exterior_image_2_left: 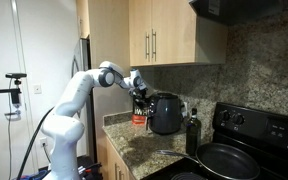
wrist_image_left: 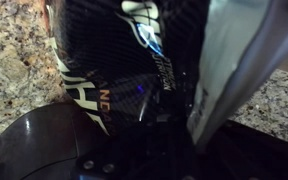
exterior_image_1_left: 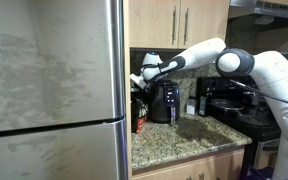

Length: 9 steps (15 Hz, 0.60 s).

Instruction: Place the whey packet next to the stove

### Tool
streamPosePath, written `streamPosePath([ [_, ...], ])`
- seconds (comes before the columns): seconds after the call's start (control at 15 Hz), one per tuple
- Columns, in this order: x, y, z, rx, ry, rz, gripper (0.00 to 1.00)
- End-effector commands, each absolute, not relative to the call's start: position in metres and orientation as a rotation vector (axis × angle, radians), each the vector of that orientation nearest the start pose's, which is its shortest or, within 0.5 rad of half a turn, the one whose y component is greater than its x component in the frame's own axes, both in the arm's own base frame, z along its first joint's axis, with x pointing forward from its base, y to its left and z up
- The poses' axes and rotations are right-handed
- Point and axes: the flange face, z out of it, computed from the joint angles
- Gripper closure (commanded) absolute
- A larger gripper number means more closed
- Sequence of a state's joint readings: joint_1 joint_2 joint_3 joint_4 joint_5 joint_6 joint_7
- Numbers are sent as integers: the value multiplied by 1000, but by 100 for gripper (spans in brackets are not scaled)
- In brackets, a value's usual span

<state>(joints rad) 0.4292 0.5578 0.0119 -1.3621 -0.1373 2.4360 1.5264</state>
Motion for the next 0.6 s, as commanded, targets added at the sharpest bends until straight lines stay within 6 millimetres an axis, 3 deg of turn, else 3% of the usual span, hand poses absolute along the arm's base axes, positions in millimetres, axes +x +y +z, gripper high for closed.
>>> streamPosePath([
  [0.0,679,317,470,-2434,1300,-505,100],
  [0.27,655,315,513,-2412,1186,-434,100],
  [0.53,625,303,546,-2475,1059,-236,100],
])
